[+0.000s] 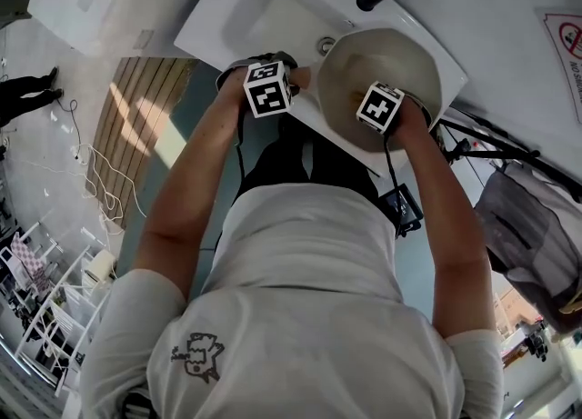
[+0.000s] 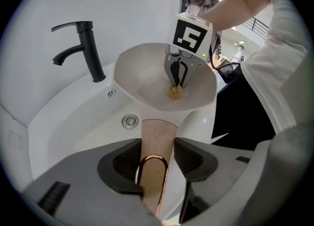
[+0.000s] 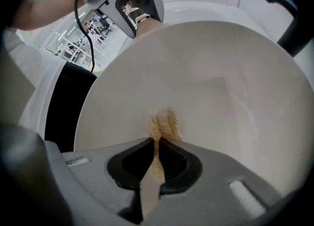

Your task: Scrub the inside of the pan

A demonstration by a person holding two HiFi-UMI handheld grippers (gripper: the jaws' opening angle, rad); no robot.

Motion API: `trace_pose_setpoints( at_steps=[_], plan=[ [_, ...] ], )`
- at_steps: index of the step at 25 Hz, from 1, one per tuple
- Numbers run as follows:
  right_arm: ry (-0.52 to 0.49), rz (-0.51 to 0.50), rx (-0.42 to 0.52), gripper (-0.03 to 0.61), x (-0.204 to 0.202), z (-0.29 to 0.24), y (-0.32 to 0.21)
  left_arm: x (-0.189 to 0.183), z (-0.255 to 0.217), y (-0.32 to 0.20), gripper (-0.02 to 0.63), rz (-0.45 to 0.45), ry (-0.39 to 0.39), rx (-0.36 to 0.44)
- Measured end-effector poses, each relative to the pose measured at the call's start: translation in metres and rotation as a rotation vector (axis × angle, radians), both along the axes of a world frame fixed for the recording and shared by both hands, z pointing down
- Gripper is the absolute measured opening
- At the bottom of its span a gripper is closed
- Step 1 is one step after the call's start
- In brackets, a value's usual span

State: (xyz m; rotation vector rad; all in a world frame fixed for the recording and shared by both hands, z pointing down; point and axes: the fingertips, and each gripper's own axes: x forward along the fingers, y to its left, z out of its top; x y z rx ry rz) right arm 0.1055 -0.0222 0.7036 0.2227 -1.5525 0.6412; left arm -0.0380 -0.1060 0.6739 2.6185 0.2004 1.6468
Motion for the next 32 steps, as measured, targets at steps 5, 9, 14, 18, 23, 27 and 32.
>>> trace_pose_setpoints(
  at_steps=[5,9,14,18,23,27,32],
  plan=[
    [-0.011,0.072,-0.029,0.034,-0.007,0.002,0.017,0.000,-0.006,0.002,0.206,0.000,0.008,0.029],
    [-0.014,0.108,-0.045,0.035,-0.012,0.002,0.027,-0.001,-0.016,0.000,0.209,-0.015,0.030,0.043],
    [-0.048,0.197,-0.047,0.035,-0.016,-0.009,0.034,-0.001,-0.034,0.000,0.210,-0.012,0.055,0.060],
    [-0.074,0.273,-0.024,0.036,-0.016,-0.022,0.029,-0.004,-0.042,0.003,0.209,0.016,0.053,0.073],
    [-0.079,0.326,0.055,0.035,-0.012,-0.040,0.016,-0.006,-0.053,0.002,0.209,0.024,0.061,0.085],
    [-0.105,0.389,0.198,0.035,-0.009,-0.074,0.000,-0.002,-0.072,0.002,0.209,-0.003,0.114,0.083],
    [-0.193,0.497,0.388,0.037,-0.012,-0.129,-0.005,0.008,-0.103,0.011,0.206,-0.041,0.189,0.091]
  ],
)
